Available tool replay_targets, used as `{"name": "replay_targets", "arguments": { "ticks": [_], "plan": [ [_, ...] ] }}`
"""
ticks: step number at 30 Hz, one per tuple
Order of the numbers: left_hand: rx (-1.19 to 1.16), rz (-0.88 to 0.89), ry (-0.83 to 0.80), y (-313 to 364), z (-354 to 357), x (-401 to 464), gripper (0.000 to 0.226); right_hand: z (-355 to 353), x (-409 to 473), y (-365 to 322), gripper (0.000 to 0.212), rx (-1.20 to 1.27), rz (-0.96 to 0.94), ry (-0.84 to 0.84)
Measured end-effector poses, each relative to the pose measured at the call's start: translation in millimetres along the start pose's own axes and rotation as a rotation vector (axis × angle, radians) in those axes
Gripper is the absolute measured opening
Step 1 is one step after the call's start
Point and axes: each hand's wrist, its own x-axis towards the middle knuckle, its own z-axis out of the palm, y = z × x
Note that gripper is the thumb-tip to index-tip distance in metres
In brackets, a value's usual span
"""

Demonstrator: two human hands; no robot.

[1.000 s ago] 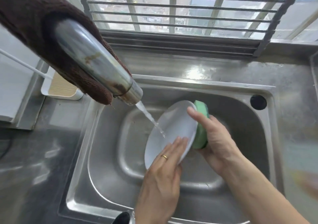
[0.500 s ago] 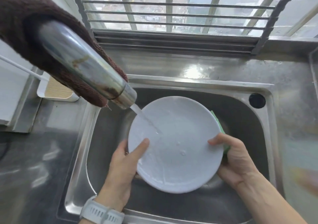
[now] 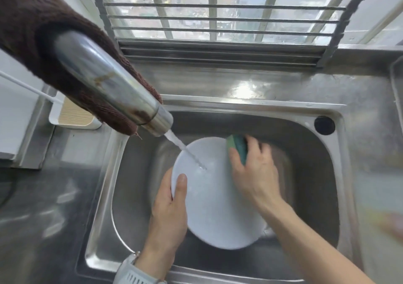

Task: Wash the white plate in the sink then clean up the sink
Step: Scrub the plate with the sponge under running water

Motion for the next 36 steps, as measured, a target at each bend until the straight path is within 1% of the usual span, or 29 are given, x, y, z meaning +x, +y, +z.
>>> {"name": "replay_targets", "arguments": {
  "ticks": [3,4,6,8,9,11,13,15,18,21,24,27,29,32,36],
  "plan": [
    [-0.027,-0.009,-0.018,-4,16,-8,0.025,26,-9,-25,0.059,0.094,-0.184,-0.103],
    [-0.079,-0.050,-0.010,-5,21,-9,0.029,30,-16,-30,0.060,0.117,-0.240,-0.157],
    [-0.290,-0.198,0.010,-2,25,-9,0.040,33,-32,-36,0.059,0.128,-0.330,-0.242],
    [-0.460,-0.326,-0.035,5,22,-8,0.056,28,-45,-39,0.059,0.109,-0.391,-0.311],
    [-0.504,-0.361,-0.067,8,19,-6,0.065,23,-51,-40,0.059,0.088,-0.416,-0.357],
    [-0.538,-0.385,-0.065,9,11,0,0.075,16,-62,-38,0.060,0.037,-0.482,-0.434],
    [-0.514,-0.403,-0.053,7,5,6,0.078,9,-73,-32,0.063,-0.008,-0.548,-0.461],
    [-0.462,-0.383,-0.034,7,4,8,0.073,2,-79,-21,0.065,-0.055,-0.603,-0.446],
    [-0.368,-0.323,0.053,6,5,7,0.037,-12,-77,-1,0.066,-0.114,-0.633,-0.446],
    [-0.230,-0.198,0.082,4,4,8,0.026,-26,-66,21,0.067,-0.189,-0.626,-0.413],
    [-0.117,-0.089,0.132,7,-1,4,0.023,-35,-46,39,0.066,-0.280,-0.595,-0.330],
    [-0.072,-0.058,0.120,9,-7,-1,0.023,-34,-26,43,0.066,-0.353,-0.546,-0.232],
    [-0.060,-0.068,0.120,9,-8,-3,0.022,-28,-18,40,0.065,-0.358,-0.509,-0.199],
    [-0.027,-0.067,0.159,13,-10,-7,0.020,-12,-15,26,0.067,-0.259,-0.419,-0.248],
    [0.038,-0.073,0.202,14,-12,-13,0.016,11,-25,5,0.066,-0.046,-0.324,-0.346]
  ]
}}
